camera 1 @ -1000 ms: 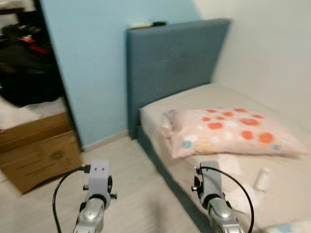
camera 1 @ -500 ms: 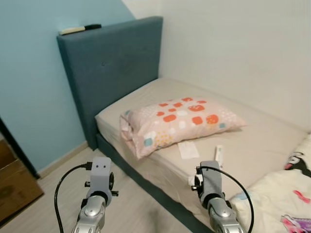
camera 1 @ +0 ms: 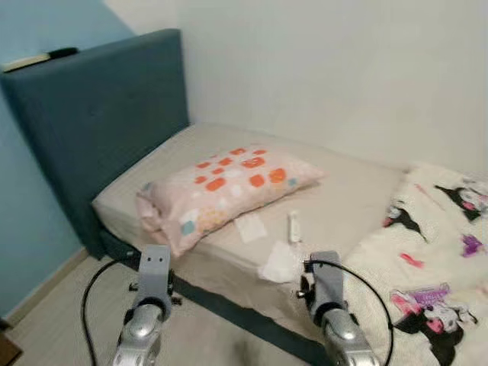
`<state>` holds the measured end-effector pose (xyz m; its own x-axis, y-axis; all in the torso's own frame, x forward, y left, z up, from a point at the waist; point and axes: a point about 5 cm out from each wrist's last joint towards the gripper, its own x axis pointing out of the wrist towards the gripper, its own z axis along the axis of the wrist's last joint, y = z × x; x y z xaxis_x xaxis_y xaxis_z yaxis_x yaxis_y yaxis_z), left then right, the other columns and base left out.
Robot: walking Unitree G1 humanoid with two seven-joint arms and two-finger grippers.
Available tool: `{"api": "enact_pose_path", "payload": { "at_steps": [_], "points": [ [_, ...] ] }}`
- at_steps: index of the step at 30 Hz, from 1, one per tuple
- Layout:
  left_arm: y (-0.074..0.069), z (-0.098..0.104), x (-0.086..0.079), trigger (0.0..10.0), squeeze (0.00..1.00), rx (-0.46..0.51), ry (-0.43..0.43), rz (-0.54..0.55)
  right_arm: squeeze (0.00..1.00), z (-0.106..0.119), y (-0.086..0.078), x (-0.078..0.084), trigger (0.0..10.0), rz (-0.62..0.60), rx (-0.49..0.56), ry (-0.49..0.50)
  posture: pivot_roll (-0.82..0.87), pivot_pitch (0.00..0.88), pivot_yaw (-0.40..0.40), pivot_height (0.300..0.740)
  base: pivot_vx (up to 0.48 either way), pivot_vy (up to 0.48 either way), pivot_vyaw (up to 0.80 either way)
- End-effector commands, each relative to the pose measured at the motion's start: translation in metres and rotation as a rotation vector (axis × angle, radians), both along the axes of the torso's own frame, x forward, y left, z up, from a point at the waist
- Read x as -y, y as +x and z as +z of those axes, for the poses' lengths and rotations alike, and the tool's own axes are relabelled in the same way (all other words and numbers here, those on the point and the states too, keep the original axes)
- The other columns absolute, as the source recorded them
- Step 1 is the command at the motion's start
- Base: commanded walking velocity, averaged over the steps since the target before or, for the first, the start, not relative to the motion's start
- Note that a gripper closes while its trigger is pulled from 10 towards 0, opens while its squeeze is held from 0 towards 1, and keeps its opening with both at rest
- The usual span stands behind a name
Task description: Clean up the room
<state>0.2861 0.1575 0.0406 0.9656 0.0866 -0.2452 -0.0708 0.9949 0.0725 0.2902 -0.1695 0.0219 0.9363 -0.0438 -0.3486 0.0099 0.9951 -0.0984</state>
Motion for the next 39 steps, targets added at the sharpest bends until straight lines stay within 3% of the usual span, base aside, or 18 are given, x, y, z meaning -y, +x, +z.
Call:
{"api": "enact_pose_path", "payload": {
  "at_steps": [1, 8, 13, 39],
  "points": [
    [-0.0043, -0.0062, -0.0022, 10.0, 0.0, -0.026, 0.013, 0.002, 0.0, -0.0051, -0.0046, -0.0017, 10.0, -0.01, -0.015, 0.021, 0.0, 0.062, -0.027, 0.74, 0.0, 0.0, -0.8],
    [-0.0044, -0.0062, -0.0025, 10.0, 0.0, -0.027, 0.017, 0.0, 0.0, -0.0052, -0.0042, -0.0023, 10.0, -0.012, -0.015, 0.025, 0.0, 0.066, -0.025, 0.74, 0.0, 0.0, -0.78],
    [-0.0038, -0.0052, 0.0006, 10.0, 0.0, -0.019, -0.013, -0.011, 0.0, -0.0046, -0.0039, -0.0018, 10.0, -0.009, -0.01, 0.026, 0.0, 0.069, -0.025, 0.74, 0.0, 0.0, 0.0],
    [0.0001, -0.001, 0.003, 10.0, 0.0, 0.009, -0.001, -0.026, 0.0, -0.0014, -0.0012, -0.0023, 10.0, -0.009, 0.009, 0.027, -0.01, 0.066, -0.019, 0.74, 0.0, 0.0, 0.0]
  ]
}}
